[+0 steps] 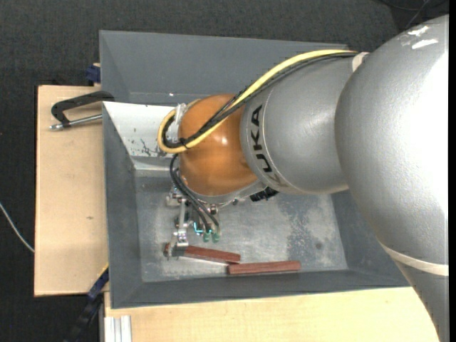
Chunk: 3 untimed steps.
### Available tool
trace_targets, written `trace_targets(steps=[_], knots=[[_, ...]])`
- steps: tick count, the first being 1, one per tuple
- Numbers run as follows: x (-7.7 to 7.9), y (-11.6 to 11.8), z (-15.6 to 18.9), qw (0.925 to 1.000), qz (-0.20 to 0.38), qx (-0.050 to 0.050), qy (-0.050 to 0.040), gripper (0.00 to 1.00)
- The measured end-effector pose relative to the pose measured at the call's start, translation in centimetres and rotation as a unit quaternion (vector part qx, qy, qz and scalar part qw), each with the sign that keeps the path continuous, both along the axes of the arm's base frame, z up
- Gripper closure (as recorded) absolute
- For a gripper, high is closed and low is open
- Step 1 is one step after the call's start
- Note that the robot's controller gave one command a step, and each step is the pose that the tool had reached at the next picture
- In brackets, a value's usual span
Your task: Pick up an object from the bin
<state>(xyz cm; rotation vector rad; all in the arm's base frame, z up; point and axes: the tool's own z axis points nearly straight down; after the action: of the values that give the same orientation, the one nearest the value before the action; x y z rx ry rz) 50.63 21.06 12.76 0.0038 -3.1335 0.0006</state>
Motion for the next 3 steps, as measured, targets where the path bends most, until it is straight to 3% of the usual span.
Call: trace_targets(steps=[1,2,3], knots=[[0.2,-0.1,0.4,1.0,-0.001,0.001,-0.0032,0.0],[-0.3,-4.3,-5.2,1.0,0.005,0.002,-0.0018,1.0],[-0.3,-4.3,-5.2,1.0,0.005,0.002,-0.0019,1.0]])
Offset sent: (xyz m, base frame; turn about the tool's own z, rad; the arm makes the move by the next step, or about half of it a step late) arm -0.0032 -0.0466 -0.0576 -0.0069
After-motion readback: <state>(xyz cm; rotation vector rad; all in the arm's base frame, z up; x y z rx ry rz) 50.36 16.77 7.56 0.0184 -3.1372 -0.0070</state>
